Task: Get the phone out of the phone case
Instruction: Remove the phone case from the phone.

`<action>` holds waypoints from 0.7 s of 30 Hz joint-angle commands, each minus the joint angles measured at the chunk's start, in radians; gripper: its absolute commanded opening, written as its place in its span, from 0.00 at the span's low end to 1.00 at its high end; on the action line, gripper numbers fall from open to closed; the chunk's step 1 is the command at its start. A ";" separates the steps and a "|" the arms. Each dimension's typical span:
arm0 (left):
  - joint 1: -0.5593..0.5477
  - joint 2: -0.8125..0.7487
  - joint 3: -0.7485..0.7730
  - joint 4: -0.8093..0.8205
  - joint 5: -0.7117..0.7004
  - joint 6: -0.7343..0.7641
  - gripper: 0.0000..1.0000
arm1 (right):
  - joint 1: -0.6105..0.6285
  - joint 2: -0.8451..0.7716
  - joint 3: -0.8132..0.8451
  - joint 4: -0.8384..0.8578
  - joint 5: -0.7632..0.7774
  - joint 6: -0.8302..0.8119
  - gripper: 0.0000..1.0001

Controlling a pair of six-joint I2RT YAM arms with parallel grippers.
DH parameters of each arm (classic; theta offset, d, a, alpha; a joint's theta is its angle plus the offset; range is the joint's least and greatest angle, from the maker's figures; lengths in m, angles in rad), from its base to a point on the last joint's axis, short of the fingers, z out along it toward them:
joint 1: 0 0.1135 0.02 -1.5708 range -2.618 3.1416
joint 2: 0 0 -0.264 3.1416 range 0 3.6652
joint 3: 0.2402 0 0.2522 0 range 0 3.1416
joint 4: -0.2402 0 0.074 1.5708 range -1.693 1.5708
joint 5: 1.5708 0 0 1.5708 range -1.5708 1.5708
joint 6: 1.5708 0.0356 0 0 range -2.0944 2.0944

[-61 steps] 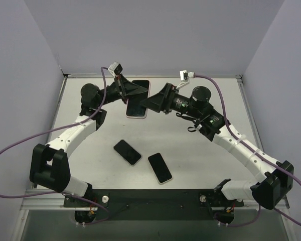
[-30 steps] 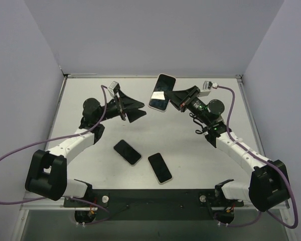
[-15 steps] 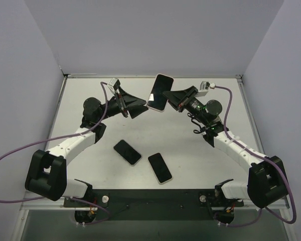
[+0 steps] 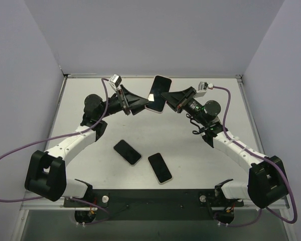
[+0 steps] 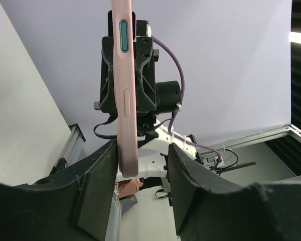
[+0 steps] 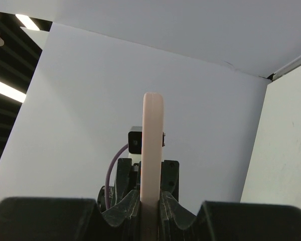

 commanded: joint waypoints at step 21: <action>-0.001 -0.053 0.020 0.193 -0.040 -0.043 0.00 | -0.011 0.070 -0.064 0.338 0.077 0.245 0.00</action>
